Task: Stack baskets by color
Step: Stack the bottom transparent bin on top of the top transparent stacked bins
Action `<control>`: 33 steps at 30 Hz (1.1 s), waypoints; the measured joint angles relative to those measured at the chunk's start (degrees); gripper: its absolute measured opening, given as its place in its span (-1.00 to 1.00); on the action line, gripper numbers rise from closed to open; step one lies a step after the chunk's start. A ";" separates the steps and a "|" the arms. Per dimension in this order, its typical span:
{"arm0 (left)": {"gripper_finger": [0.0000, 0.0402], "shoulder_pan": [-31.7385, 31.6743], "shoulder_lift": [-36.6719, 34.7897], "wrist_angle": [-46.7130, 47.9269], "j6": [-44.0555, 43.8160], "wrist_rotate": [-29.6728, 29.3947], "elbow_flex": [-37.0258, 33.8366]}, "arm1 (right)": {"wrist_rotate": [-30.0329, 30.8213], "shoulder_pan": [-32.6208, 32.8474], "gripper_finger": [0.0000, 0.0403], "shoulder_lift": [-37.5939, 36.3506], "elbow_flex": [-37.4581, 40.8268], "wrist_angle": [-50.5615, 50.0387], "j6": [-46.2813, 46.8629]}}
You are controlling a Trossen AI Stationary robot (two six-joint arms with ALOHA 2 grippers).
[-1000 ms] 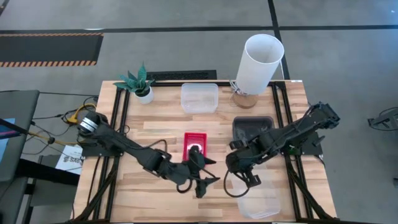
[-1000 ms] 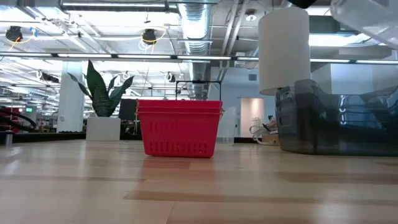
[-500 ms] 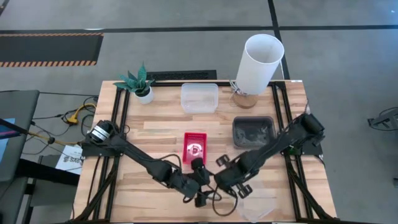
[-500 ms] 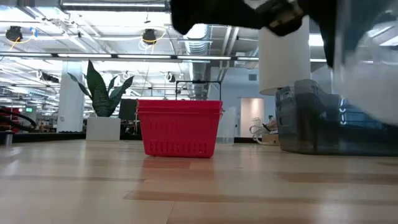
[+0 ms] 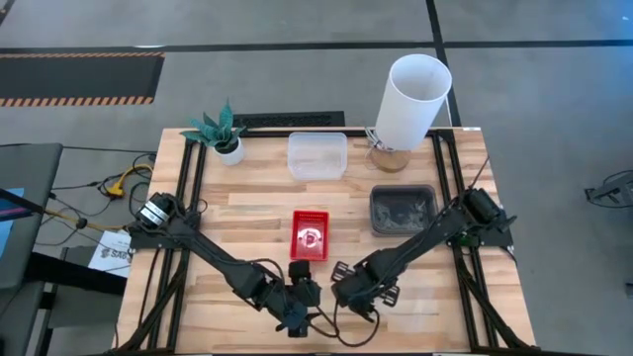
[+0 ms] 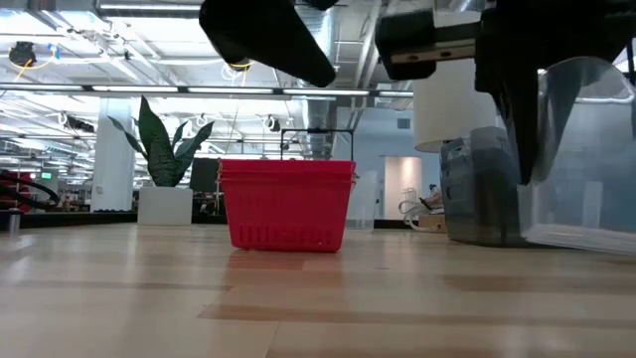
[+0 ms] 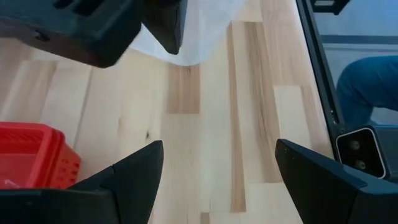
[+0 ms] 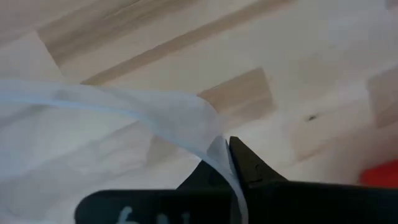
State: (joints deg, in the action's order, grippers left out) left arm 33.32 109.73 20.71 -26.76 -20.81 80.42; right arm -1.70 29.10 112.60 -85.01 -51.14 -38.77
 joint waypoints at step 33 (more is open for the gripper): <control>0.48 0.80 -2.16 11.35 3.72 -6.45 -0.02 | -0.34 3.35 0.10 -10.71 -5.79 -13.63 38.95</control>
State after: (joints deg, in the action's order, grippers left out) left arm 34.12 107.57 32.06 -23.04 -27.26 80.40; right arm -2.04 32.45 101.89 -90.80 -64.78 0.18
